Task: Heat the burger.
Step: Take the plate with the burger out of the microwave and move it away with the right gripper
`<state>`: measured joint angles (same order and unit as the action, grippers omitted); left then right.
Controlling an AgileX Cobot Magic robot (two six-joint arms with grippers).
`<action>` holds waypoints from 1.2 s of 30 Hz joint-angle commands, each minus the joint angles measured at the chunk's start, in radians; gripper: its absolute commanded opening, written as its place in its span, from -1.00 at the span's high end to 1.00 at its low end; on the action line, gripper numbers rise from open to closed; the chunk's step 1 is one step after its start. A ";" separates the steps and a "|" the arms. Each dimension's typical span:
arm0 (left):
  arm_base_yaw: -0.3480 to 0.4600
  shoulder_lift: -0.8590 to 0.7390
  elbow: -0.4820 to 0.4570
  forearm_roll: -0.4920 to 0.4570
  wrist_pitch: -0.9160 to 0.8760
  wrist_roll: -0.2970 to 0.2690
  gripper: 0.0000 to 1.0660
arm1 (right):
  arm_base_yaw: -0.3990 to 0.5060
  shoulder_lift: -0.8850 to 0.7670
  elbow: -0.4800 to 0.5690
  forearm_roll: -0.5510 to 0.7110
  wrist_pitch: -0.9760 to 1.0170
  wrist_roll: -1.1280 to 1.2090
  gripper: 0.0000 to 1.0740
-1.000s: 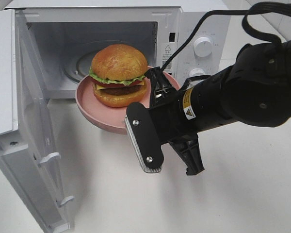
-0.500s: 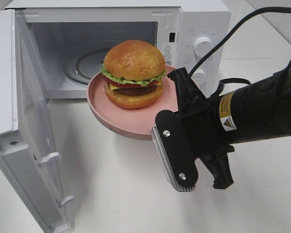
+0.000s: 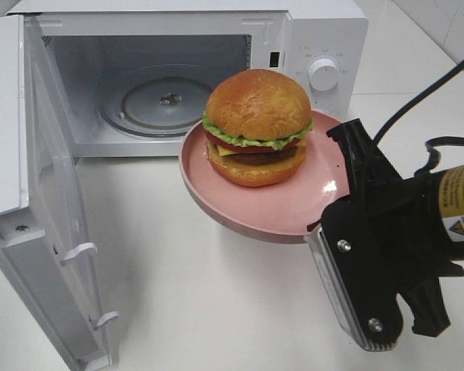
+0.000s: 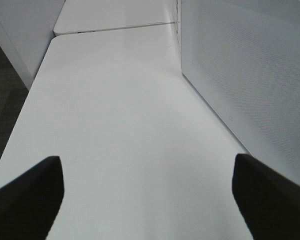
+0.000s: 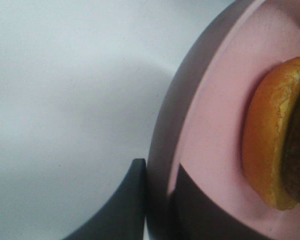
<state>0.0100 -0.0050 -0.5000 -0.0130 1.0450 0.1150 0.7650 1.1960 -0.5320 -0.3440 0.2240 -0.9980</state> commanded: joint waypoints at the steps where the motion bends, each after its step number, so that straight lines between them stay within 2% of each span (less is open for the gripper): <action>1: 0.003 -0.021 0.004 0.001 -0.008 -0.007 -0.58 | -0.001 -0.072 0.016 -0.041 -0.014 0.036 1.00; 22: 0.003 -0.021 0.004 0.001 -0.008 -0.007 -0.58 | -0.001 -0.413 0.104 -0.083 0.332 0.143 1.00; 36: 0.003 -0.021 0.004 0.001 -0.008 -0.007 -0.58 | -0.001 -0.516 0.104 -0.093 0.518 0.211 1.00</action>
<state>0.0100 -0.0050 -0.5000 -0.0130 1.0450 0.1150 0.7650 0.6930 -0.4190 -0.3950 0.7800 -0.7970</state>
